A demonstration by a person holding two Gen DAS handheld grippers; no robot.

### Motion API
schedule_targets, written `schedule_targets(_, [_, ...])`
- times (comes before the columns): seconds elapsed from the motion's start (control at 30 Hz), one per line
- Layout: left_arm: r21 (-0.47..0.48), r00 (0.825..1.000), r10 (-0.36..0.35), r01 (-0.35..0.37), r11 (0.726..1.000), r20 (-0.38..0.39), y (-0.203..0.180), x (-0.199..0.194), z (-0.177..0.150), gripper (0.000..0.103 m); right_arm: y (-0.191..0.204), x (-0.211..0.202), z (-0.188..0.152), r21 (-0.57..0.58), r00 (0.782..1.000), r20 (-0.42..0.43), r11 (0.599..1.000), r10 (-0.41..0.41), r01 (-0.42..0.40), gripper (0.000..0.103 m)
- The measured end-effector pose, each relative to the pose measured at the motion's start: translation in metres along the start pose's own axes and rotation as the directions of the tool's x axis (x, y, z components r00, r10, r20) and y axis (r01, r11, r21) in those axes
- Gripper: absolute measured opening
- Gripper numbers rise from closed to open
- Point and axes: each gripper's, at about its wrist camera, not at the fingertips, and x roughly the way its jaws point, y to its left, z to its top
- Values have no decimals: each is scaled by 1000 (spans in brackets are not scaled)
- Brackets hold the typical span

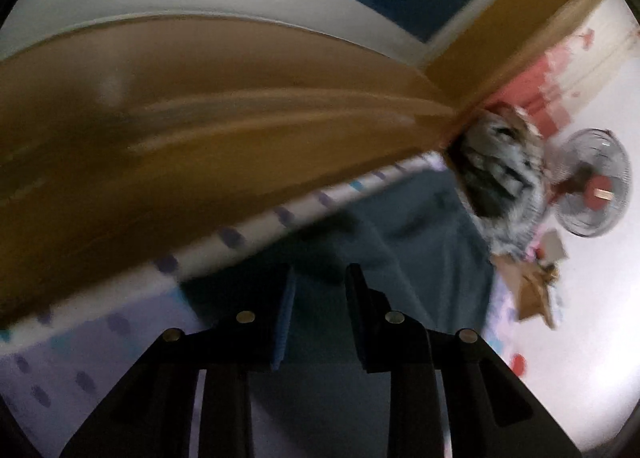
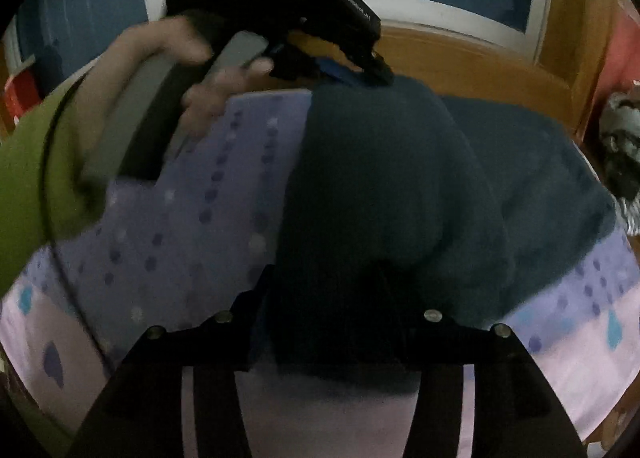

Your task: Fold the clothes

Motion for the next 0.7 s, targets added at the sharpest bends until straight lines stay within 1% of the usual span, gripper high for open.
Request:
schedule_targets(0.03, [-2, 999, 37, -37, 999, 6, 1, 0, 2, 27, 1, -2, -4, -10, 1000, 1, 1000, -5, 5, 49])
schedule_targets(0.13, [-10, 1000, 13, -13, 1000, 9, 3, -11, 3, 27, -3, -1, -13, 8, 999, -35, 1000, 10, -10, 49])
schedule_targets(0.23, [19, 1000, -2, 2, 1000, 20, 0, -28, -6, 28, -3, -9, -11, 13, 999, -32, 1000, 3, -3, 48])
schedule_targets(0.3, [14, 1000, -22, 22, 1000, 22, 2, -41, -16, 36, 4, -21, -8, -46, 999, 4, 998, -40, 40, 49])
schedule_targets(0.33, [-8, 999, -37, 37, 999, 28, 6, -47, -22, 48, 8, -26, -6, -75, 998, 24, 995, -61, 63, 49])
schedule_targets(0.37, [-32, 998, -51, 52, 998, 35, 10, -52, -28, 58, 17, -34, -9, -112, 995, 50, 989, -89, 94, 50])
schedule_targets(0.4, [-73, 997, -68, 71, 995, 37, 16, -54, -36, 60, 24, -40, -8, -148, 991, 79, 982, -109, 120, 52])
schedule_targets(0.43, [-116, 996, -85, 89, 989, 40, 23, -56, -43, 61, 31, -46, -7, -184, 986, 110, 972, -127, 146, 55])
schedule_targets(0.5, [-198, 991, -129, 134, 971, 39, 34, -58, -58, 62, 41, -51, -5, -224, 978, 159, 960, -137, 171, 69])
schedule_targets(0.53, [-223, 988, -148, 152, 963, 35, 38, -57, -64, 62, 45, -51, -3, -230, 975, 173, 957, -136, 174, 70])
schedule_targets(0.57, [-238, 988, -153, 155, 959, 27, 39, -55, -68, 62, 46, -43, 2, -233, 974, 181, 956, -136, 176, 71])
schedule_targets(0.67, [-261, 988, -152, 145, 954, -6, 36, -49, -76, 62, 46, -30, 11, -199, 972, 178, 962, -151, 186, 71])
schedule_targets(0.7, [-260, 987, -161, 153, 953, -10, 33, -49, -77, 62, 46, -26, 14, -186, 972, 176, 964, -156, 188, 71])
